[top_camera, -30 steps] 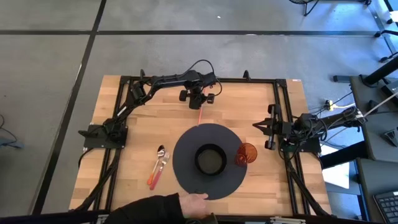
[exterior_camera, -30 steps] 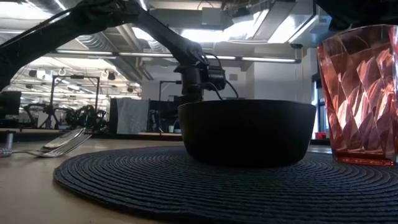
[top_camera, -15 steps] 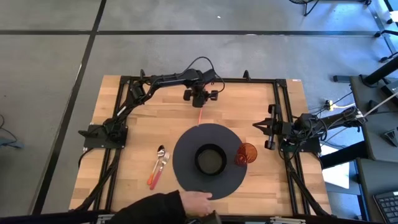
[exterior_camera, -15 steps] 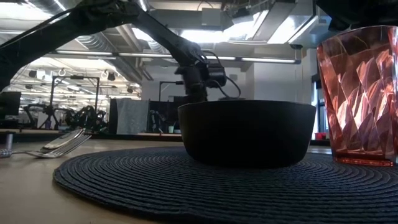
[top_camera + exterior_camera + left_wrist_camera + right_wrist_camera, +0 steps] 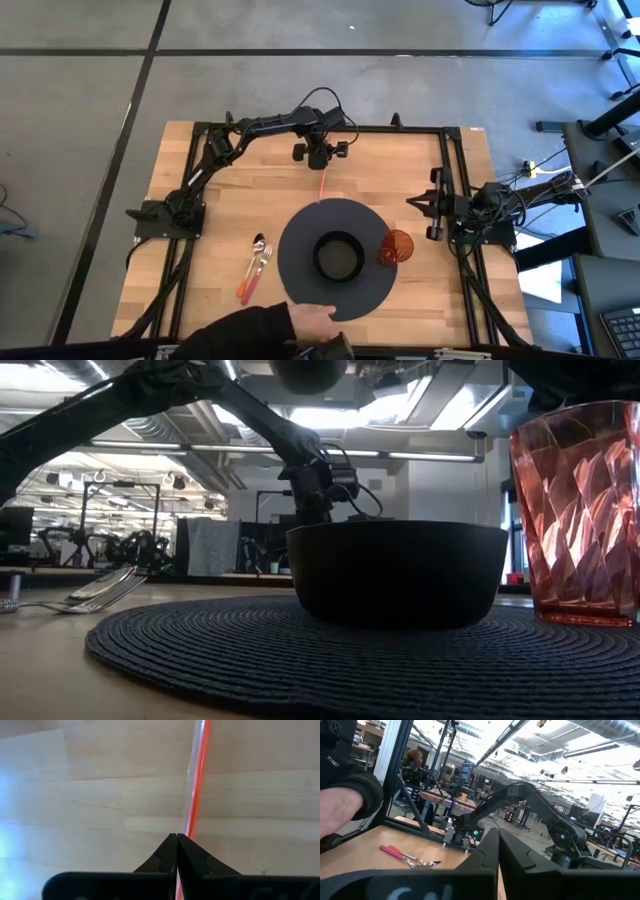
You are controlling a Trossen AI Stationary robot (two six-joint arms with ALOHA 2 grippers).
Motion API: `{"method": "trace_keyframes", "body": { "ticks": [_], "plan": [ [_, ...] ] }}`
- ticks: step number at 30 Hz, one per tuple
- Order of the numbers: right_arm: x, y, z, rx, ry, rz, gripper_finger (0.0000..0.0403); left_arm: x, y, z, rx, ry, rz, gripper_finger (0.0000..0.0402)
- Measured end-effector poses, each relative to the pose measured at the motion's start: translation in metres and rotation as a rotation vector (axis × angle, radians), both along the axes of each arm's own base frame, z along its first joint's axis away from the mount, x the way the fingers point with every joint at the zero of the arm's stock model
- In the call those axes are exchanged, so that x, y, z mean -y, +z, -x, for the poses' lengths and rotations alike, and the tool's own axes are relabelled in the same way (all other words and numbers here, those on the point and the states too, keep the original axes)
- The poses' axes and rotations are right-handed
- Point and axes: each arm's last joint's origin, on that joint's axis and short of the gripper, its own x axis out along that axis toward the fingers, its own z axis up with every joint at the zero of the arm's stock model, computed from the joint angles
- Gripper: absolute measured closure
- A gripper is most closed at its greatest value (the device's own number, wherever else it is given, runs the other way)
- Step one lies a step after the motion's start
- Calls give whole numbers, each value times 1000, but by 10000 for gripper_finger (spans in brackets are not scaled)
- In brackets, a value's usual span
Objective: Pick & Place Utensil
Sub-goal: Put the red straw into the orange cup on the mat
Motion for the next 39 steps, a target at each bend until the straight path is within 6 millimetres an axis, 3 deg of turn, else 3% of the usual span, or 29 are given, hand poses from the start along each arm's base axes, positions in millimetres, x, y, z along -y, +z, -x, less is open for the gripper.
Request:
{"method": "trace_keyframes", "body": {
  "ticks": [5, 8, 13, 17, 28, 33, 37, 39],
  "plan": [
    [0, 0, 0, 0, 1, -4, 394, 3, 1, 2, -15, 22, 58, 400],
    [0, 0, 0, 0, 1, -4, 386, 5, 13, 3, -29, 76, 137, 400],
    [0, 0, 0, 0, -1, 5, 389, 9, 43, 4, 31, 163, 454, 400],
    [0, 0, 0, 0, -5, 20, 399, 9, 54, 0, 85, 229, 619, 400],
    [0, 1, 0, 11, 3, -14, 384, 2, 14, -9, -105, 597, 918, 400],
    [0, 1, 0, 9, 7, -31, 384, -3, 18, -8, -156, 765, 987, 400],
    [0, 0, 0, 1, 10, -38, 394, -9, 25, -20, -72, 798, 1085, 400],
    [0, 0, 0, -1, 12, -47, 398, -11, 28, -23, -102, 913, 1141, 400]
  ]
}}
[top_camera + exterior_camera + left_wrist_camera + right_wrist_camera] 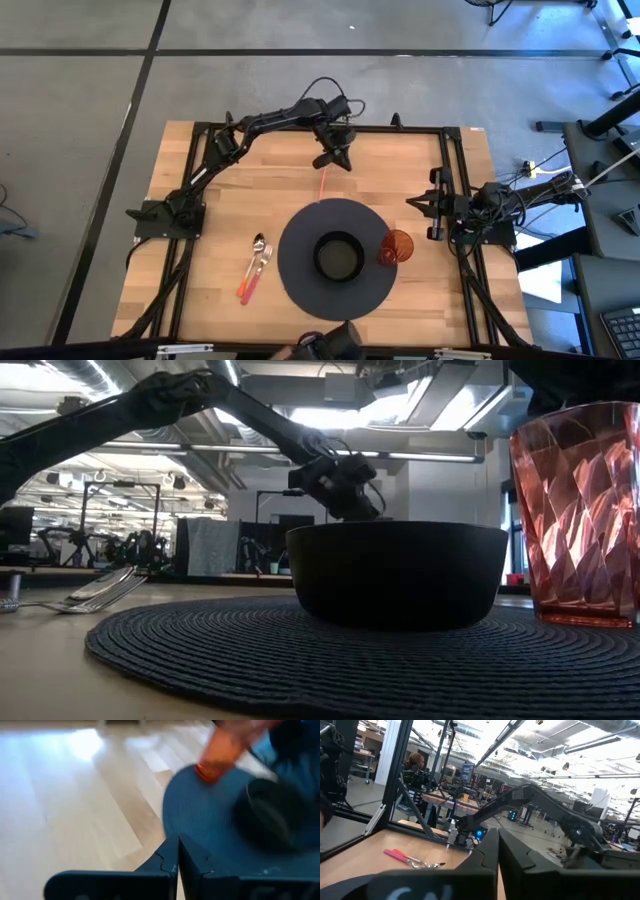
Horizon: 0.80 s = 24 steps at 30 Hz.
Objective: Pick & Place Utensil
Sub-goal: Put the red straw into the orange cup on the mat
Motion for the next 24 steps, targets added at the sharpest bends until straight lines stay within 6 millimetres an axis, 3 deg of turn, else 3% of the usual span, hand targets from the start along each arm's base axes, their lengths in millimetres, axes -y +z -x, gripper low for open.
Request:
{"method": "trace_keyframes", "body": {
  "ticks": [3, 10, 17, 24],
  "plan": [
    [0, 0, 0, 0, 1, -3, 398, 0, 1, -2, -91, 93, 95, 398],
    [0, -1, 0, -6, 3, -8, 381, 16, -4, -8, -172, 100, 46, 399],
    [0, -1, 0, -6, 3, -9, 396, -3, -35, 1, -301, 176, 272, 394],
    [0, 0, 0, -5, 8, -31, 390, -7, -32, 0, -276, 178, 384, 395]
  ]
}}
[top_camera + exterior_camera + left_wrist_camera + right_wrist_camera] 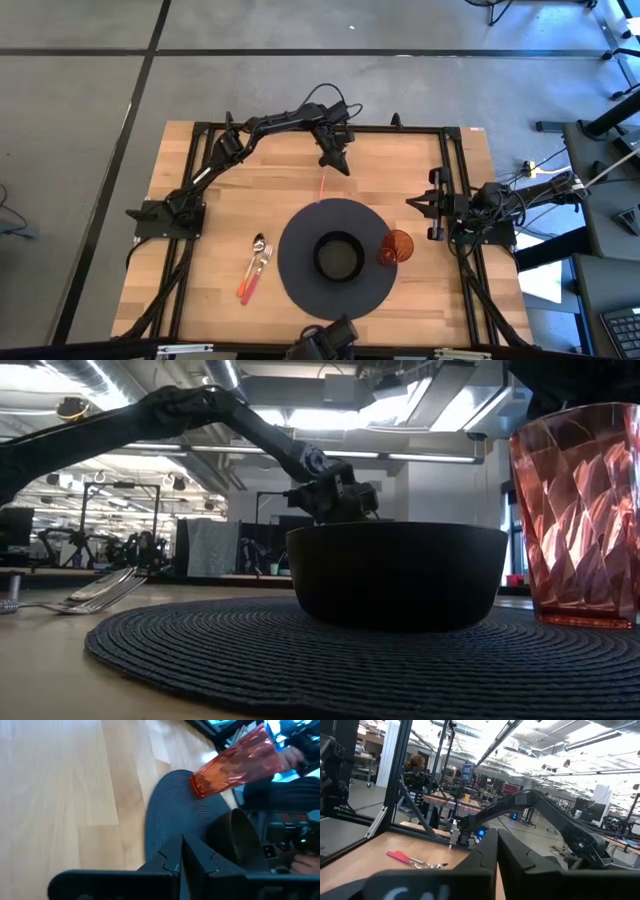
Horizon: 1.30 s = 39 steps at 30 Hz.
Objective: Pick & Place Utensil
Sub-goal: Put the red straw into the orange cup on the mat
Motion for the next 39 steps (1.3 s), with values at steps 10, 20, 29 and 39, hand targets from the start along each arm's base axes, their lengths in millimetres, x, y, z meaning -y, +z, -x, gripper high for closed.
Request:
{"method": "trace_keyframes", "body": {
  "ticks": [10, 20, 29, 39],
  "plan": [
    [0, 0, 0, 0, 4, -16, 378, 2, 3, 32, -95, -48, 200, 396],
    [0, 1, 0, 14, 4, -18, 377, 30, -8, 22, -200, -215, -115, 395],
    [0, 1, 0, 14, 18, -30, 377, 74, -14, -2, -167, -459, -443, 395],
    [-1, 1, 0, 9, 64, -59, 377, 93, -23, -23, -228, -420, -630, 396]
  ]
}}
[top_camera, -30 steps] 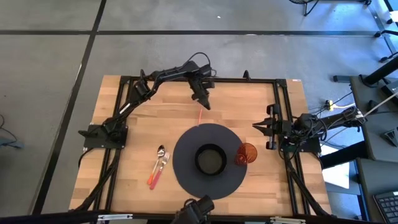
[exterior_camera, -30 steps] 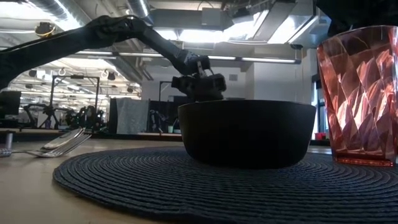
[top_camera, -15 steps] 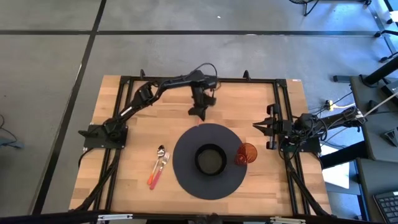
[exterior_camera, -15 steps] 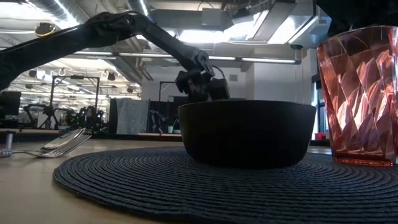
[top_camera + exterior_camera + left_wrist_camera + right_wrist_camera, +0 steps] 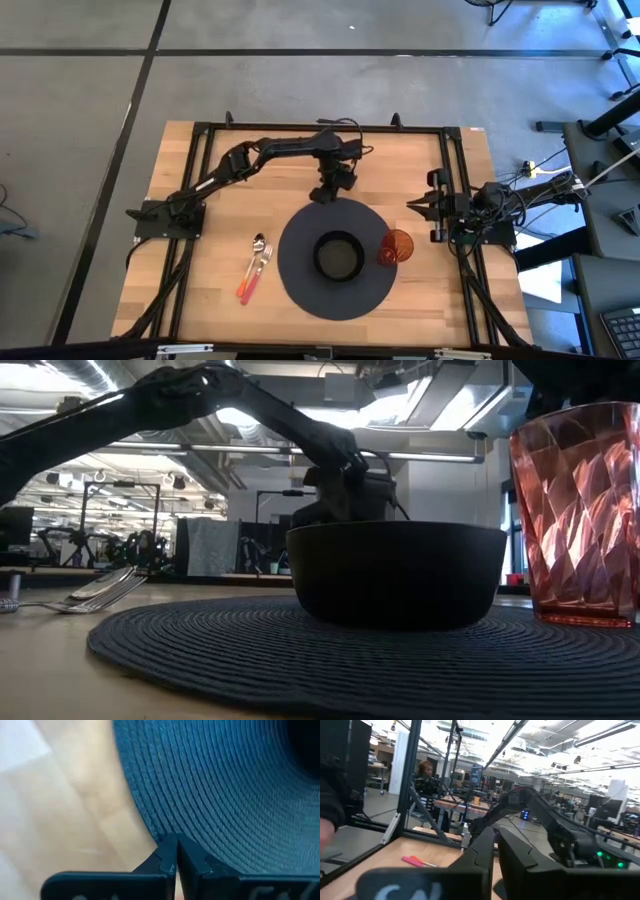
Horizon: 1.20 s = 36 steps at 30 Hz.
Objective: Pick & Place Utensil
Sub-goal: Put the red straw into the orange cup on the mat
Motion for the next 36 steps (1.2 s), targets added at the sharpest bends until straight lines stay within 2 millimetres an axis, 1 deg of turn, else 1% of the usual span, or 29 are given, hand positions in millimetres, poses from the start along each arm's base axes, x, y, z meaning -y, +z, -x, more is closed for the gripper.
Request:
{"method": "trace_keyframes", "body": {
  "ticks": [7, 10, 15, 17, 19, 23, 26, 31, 36],
  "plan": [
    [0, 0, 0, -3, 4, -2, 377, -19, -3, 5, 54, 90, 236, 395],
    [0, 0, 0, -2, 4, -2, 377, -27, -9, 9, 35, 119, 250, 396],
    [0, 0, 0, -1, 4, -2, 377, -43, -10, 16, -34, 256, 237, 394],
    [0, 0, 0, -2, 4, -2, 377, -46, -10, 19, -54, 272, 247, 394],
    [0, 0, 0, -2, 4, -2, 377, -47, -11, 20, -62, 261, 218, 394],
    [0, 0, 0, -2, 4, -2, 377, -34, -10, 16, -95, 199, 108, 394],
    [0, 0, 0, -1, 4, -2, 377, -29, -9, 14, -118, 208, 65, 394],
    [0, 0, 0, -2, 4, -2, 377, -32, -10, 19, -164, 252, 79, 394],
    [0, 0, 0, -3, 4, -2, 377, -29, -10, 22, -219, 254, 70, 394]
  ]
}}
